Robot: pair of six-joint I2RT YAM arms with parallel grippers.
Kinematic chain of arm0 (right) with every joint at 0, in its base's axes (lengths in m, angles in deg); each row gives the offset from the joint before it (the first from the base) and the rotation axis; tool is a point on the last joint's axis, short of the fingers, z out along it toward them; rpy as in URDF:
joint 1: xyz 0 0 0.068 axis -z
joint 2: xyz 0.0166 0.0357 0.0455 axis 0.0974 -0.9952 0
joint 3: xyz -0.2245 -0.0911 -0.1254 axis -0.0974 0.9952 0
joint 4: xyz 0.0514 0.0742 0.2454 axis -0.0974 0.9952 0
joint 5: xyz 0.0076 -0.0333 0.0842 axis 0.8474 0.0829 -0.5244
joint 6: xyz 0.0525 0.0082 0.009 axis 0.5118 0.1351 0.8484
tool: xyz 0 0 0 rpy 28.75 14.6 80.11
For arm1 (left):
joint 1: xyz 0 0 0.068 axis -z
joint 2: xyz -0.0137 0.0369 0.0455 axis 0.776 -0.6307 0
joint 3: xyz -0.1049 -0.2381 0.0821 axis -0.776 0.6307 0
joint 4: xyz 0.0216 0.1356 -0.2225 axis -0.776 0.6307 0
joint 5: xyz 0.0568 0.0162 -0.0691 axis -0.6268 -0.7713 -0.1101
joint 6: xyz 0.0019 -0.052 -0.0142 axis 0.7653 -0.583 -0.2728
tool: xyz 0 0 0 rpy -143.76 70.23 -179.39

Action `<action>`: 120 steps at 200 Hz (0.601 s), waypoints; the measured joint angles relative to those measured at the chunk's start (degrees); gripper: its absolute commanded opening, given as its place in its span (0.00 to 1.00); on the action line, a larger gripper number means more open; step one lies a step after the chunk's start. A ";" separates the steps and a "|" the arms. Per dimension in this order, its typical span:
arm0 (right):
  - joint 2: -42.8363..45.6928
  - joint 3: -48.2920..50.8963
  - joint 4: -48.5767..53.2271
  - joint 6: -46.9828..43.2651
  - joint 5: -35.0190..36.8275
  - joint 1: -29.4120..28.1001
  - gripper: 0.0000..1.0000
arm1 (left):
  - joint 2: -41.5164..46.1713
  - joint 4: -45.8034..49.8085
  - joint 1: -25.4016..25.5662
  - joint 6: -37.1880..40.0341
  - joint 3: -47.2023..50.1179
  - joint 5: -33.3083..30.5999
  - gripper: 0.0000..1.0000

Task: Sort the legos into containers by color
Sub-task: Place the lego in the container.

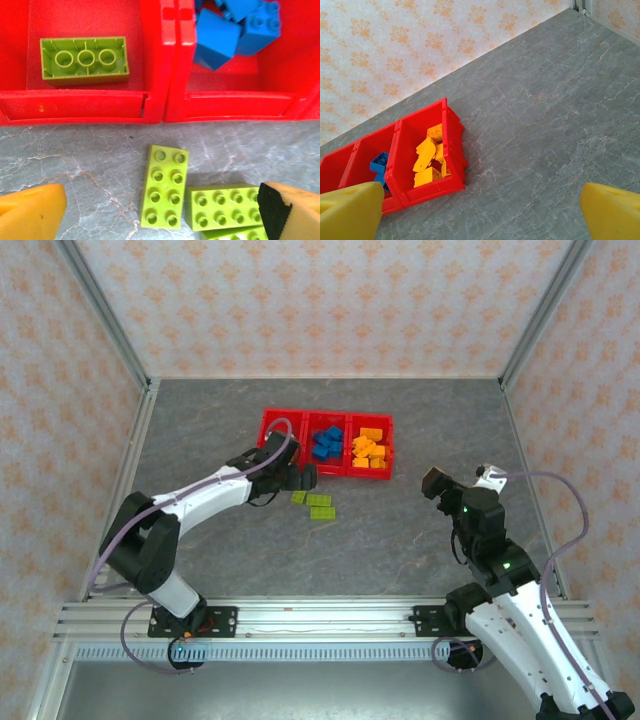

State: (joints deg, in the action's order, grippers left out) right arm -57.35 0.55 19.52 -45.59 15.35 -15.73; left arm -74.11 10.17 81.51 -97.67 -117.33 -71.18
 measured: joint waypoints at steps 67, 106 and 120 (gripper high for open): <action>0.22 0.00 0.00 0.00 0.00 0.00 1.00 | -2.97 -1.84 0.44 -2.49 0.39 -0.24 0.99; 0.22 0.00 0.00 0.02 0.02 0.00 1.00 | -6.67 -2.64 0.85 -3.34 0.37 -0.35 0.91; 0.22 0.00 0.00 0.00 0.02 0.00 1.00 | -7.93 -2.64 0.92 -3.37 0.37 -0.46 0.89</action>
State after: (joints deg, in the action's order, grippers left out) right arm -57.13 0.55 19.52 -45.59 15.38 -15.73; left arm -82.05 7.52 82.43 -101.04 -116.95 -71.63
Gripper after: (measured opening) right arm 0.998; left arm 0.911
